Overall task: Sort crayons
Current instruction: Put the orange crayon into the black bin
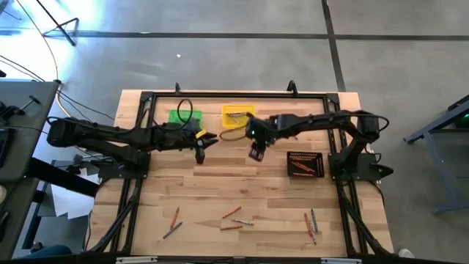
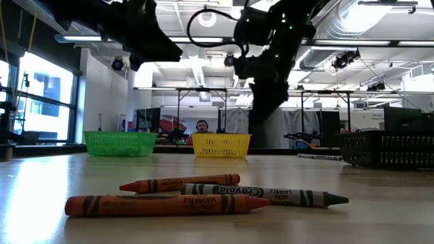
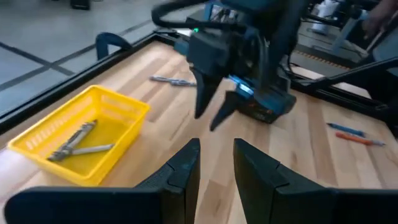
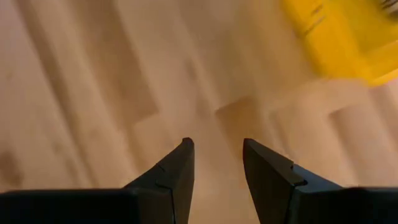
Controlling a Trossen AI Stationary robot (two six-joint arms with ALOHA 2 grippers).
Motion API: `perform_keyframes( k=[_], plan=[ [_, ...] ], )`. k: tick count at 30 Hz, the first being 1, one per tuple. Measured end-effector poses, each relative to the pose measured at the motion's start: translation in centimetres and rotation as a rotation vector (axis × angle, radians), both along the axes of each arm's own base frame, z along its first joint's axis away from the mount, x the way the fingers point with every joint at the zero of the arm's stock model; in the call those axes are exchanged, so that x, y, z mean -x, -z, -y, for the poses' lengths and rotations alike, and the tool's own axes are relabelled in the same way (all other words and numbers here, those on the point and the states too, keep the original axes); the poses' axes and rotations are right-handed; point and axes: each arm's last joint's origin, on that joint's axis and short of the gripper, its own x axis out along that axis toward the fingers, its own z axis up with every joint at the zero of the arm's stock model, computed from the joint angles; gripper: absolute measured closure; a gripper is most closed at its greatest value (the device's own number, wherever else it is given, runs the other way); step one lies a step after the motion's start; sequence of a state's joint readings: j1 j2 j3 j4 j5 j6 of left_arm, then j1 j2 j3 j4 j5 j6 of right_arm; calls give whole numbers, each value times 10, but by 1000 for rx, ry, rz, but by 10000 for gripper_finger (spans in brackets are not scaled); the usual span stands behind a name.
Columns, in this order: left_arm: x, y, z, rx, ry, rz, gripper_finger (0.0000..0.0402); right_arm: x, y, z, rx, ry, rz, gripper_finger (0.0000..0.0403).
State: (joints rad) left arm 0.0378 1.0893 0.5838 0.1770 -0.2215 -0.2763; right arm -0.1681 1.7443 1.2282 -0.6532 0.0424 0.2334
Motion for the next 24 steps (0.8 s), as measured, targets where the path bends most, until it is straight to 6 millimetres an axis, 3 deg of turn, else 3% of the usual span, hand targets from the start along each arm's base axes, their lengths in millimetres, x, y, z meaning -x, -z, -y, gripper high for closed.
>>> perform_keyframes(
  k=[24],
  plan=[
    [3,-2,55,9,151,33,319,-3,-1,-119,-100,-77,45,273]
  ],
)
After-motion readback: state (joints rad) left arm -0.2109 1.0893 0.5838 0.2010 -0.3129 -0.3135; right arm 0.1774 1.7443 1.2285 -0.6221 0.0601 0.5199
